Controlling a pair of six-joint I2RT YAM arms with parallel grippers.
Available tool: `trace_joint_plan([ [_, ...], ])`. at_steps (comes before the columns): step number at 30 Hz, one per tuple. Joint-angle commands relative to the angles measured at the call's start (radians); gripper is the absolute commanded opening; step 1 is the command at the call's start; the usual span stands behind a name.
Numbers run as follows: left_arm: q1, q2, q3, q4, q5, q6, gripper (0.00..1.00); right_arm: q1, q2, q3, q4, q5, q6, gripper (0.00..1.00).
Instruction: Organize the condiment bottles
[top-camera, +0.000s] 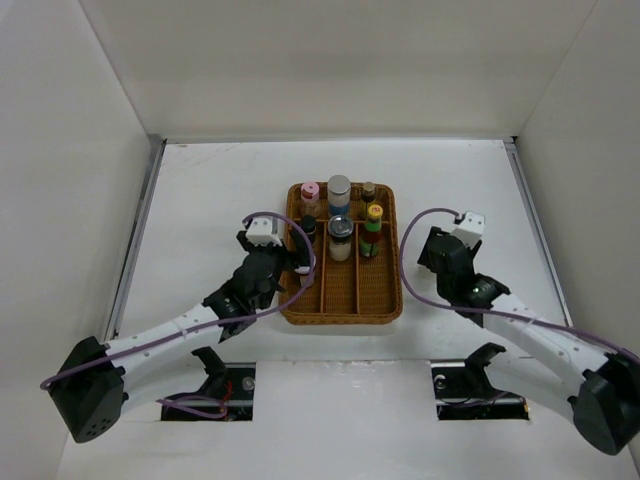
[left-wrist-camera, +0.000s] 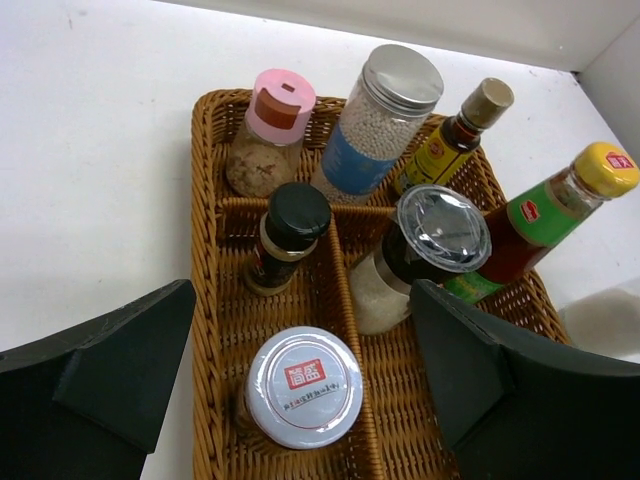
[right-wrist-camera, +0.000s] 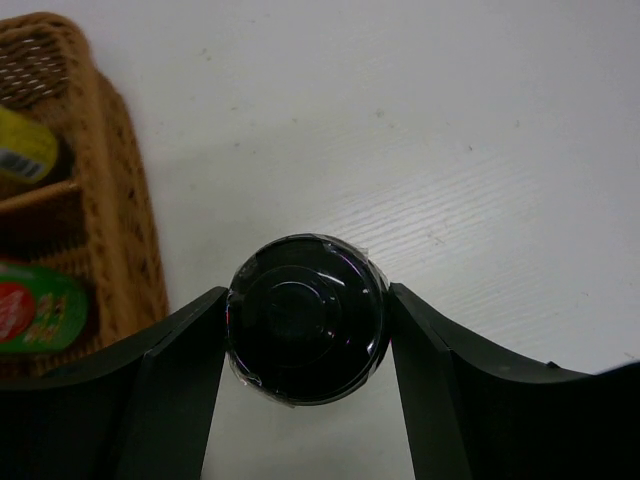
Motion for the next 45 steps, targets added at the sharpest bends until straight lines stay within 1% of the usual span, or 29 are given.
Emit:
trace_joint_plan([
  [1, 0.024, -0.031, -0.009, 0.058, -0.008, -0.02, 0.9, 0.109, -0.108, 0.132, -0.018, 0.09, -0.055, 0.47],
  [5, 0.072, -0.046, -0.004, 0.044, -0.017, -0.058, 0.92, 0.269, -0.135, 0.238, -0.133, 0.064, -0.083, 0.46],
  [7, 0.092, -0.05, 0.004, 0.029, -0.014, -0.072, 0.97, 0.349, -0.118, 0.252, -0.155, 0.055, -0.081, 0.46],
  [9, 0.111, -0.047, 0.014, 0.015, -0.017, -0.078, 1.0, 0.419, -0.102, 0.245, -0.139, 0.047, -0.054, 0.46],
  [11, 0.131, -0.048, 0.025, -0.013, -0.017, -0.082, 1.0, 0.479, -0.073, 0.231, -0.107, 0.04, -0.032, 0.46],
  [14, 0.164, -0.048, 0.034, -0.049, -0.02, -0.104, 1.0, 0.533, -0.029, 0.208, -0.031, 0.023, -0.029, 0.46],
  [16, 0.185, -0.048, 0.047, -0.088, -0.021, -0.119, 1.0, 0.559, 0.009, 0.182, 0.049, 0.006, -0.035, 0.46],
  [22, 0.246, -0.045, 0.065, -0.169, -0.021, -0.155, 1.0, 0.547, 0.092, 0.088, 0.186, -0.005, -0.043, 0.46],
  [24, 0.257, -0.04, 0.07, -0.197, -0.029, -0.168, 1.0, 0.532, 0.1, 0.061, 0.215, 0.004, -0.058, 0.48],
  [26, 0.274, -0.031, 0.071, -0.207, -0.026, -0.184, 1.0, 0.521, 0.096, 0.041, 0.237, -0.003, -0.06, 0.53],
  [27, 0.289, -0.022, 0.077, -0.223, -0.018, -0.193, 1.0, 0.51, 0.091, 0.03, 0.253, -0.009, -0.061, 0.58],
  [28, 0.294, -0.017, 0.085, -0.237, -0.017, -0.199, 1.0, 0.505, 0.088, 0.021, 0.267, -0.019, -0.066, 0.66],
  [31, 0.308, 0.013, 0.105, -0.281, -0.041, -0.228, 1.0, 0.493, 0.051, 0.011, 0.28, -0.034, -0.098, 0.98],
  [32, 0.317, 0.027, 0.116, -0.295, -0.034, -0.234, 1.0, 0.493, 0.03, 0.01, 0.28, -0.031, -0.104, 1.0],
  [37, 0.326, 0.075, 0.152, -0.336, -0.031, -0.248, 1.0, 0.495, -0.111, 0.014, 0.283, -0.017, -0.145, 1.0],
  [39, 0.322, 0.092, 0.178, -0.368, -0.026, -0.254, 1.0, 0.492, -0.17, 0.004, 0.302, 0.0, -0.138, 1.0],
  [42, 0.319, 0.111, 0.201, -0.373, -0.024, -0.257, 1.0, 0.437, -0.225, -0.025, 0.344, 0.041, -0.135, 1.0],
  [45, 0.311, 0.13, 0.235, -0.387, -0.021, -0.259, 1.0, 0.369, -0.257, -0.041, 0.346, 0.067, -0.08, 1.0],
])
